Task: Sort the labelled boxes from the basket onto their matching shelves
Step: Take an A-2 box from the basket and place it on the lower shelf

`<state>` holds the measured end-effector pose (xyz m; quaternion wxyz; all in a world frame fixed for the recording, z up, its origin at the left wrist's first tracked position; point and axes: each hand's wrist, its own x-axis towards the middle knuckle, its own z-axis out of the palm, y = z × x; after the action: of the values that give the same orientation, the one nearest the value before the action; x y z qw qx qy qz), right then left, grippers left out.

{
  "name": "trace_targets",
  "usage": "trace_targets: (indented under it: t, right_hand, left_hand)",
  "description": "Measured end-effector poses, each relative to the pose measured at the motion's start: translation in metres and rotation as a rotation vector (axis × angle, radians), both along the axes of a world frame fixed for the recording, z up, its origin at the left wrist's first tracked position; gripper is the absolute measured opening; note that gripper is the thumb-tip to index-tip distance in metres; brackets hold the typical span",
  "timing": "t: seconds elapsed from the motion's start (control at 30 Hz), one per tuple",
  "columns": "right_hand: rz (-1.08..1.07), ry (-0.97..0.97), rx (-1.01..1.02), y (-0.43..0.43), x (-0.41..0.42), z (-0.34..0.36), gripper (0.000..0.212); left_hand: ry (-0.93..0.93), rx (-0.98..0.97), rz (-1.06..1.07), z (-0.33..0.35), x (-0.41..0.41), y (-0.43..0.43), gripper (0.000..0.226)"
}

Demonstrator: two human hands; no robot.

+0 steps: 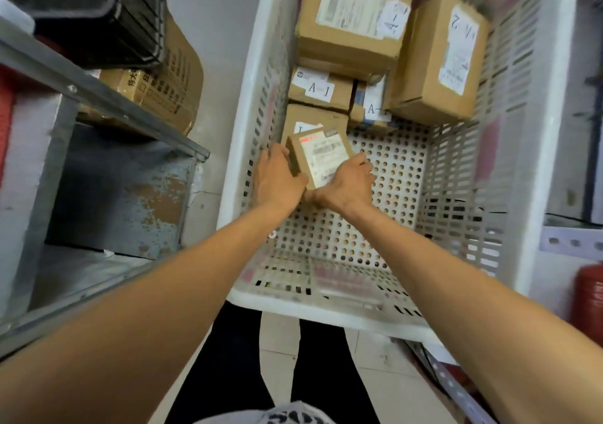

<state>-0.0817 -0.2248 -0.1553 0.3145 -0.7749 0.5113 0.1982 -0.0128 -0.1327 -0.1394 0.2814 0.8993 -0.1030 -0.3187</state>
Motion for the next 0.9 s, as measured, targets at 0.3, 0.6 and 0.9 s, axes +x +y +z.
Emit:
trace_targets:
  t: [0.3,0.6,0.9]
  right_hand:
    - [0.080,-0.244,0.165,-0.019,-0.024,-0.039,0.081]
    - [-0.095,-0.300,0.420,-0.038,-0.035,0.007,0.075]
    - [-0.028,-0.511,0.369,-0.067,-0.015,0.131,0.079]
  left_hand:
    - [0.478,-0.250,0.440,-0.050,-0.014,-0.008,0.067]
    - [0.659,-0.218,0.393,-0.024,0.006,-0.006,0.107]
    - [0.594,-0.363,0.180,0.098,0.039,-0.032,0.100]
